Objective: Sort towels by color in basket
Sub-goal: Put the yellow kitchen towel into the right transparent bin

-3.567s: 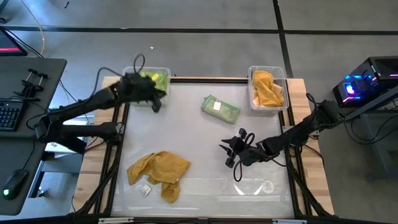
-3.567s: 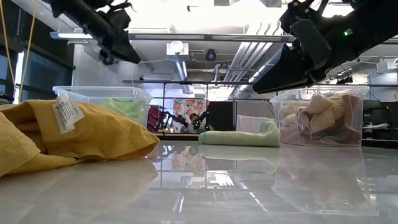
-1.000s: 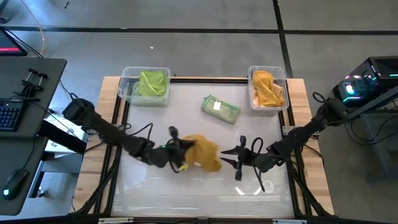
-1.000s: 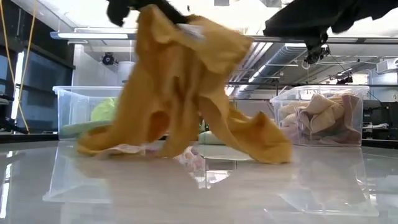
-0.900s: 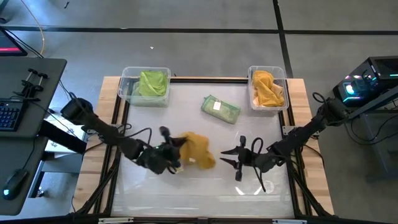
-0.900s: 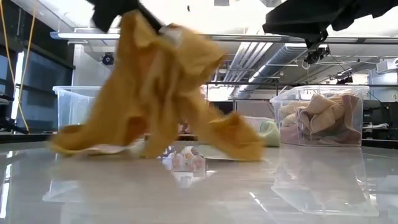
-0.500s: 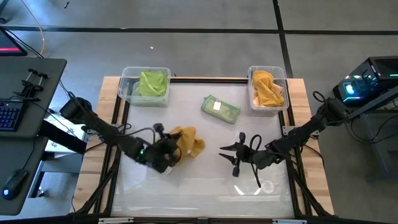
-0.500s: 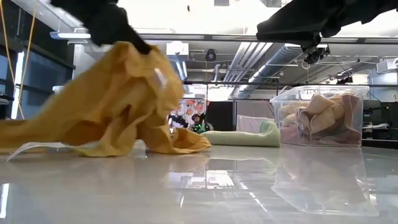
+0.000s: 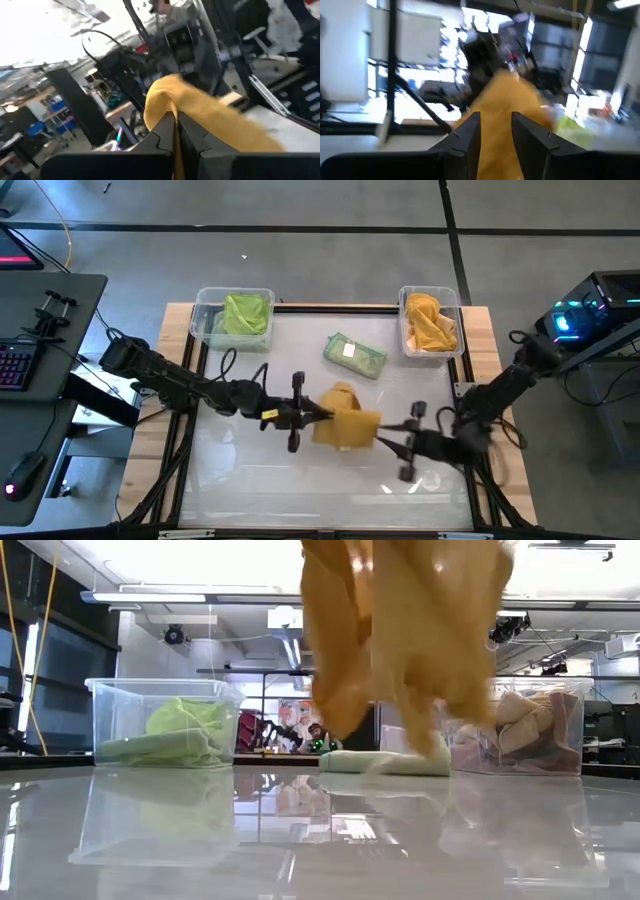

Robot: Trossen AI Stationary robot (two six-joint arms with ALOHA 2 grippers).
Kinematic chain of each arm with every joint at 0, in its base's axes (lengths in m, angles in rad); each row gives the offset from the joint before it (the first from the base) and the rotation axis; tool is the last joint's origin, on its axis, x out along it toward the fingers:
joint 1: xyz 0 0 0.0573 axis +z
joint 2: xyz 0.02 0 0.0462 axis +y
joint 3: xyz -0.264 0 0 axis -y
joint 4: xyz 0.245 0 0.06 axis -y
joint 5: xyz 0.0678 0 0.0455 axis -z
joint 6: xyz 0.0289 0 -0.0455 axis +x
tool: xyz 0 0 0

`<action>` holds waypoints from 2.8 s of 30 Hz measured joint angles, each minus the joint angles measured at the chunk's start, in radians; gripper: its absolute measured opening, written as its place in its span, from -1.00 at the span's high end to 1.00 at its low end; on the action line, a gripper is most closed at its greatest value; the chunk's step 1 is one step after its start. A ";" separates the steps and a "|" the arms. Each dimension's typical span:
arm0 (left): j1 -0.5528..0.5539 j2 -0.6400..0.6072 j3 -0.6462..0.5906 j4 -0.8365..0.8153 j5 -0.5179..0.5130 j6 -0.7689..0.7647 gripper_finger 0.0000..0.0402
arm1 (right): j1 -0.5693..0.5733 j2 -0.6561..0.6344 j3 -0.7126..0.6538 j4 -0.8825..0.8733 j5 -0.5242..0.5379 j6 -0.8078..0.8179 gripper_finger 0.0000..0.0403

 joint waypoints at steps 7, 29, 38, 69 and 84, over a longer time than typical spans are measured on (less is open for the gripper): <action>0.048 0.036 -0.121 -0.072 -0.063 -0.179 1.00 | 0.095 0.001 -0.001 -0.092 0.008 0.031 0.49; 0.090 0.269 -0.141 -0.048 0.044 -0.419 0.54 | -0.309 0.002 -0.002 -0.606 -0.407 0.552 0.42; 0.027 -0.003 -0.127 -0.420 -0.059 -0.476 0.25 | -0.434 0.102 -0.002 -0.555 -0.638 0.564 -0.14; 0.186 0.389 -0.128 -0.252 -0.111 -0.575 0.35 | -0.517 0.349 0.099 -0.679 -0.755 0.614 -0.33; 0.254 0.394 -0.127 -0.283 -0.110 -0.649 0.35 | -0.346 0.422 0.100 -0.765 -0.766 0.538 -0.30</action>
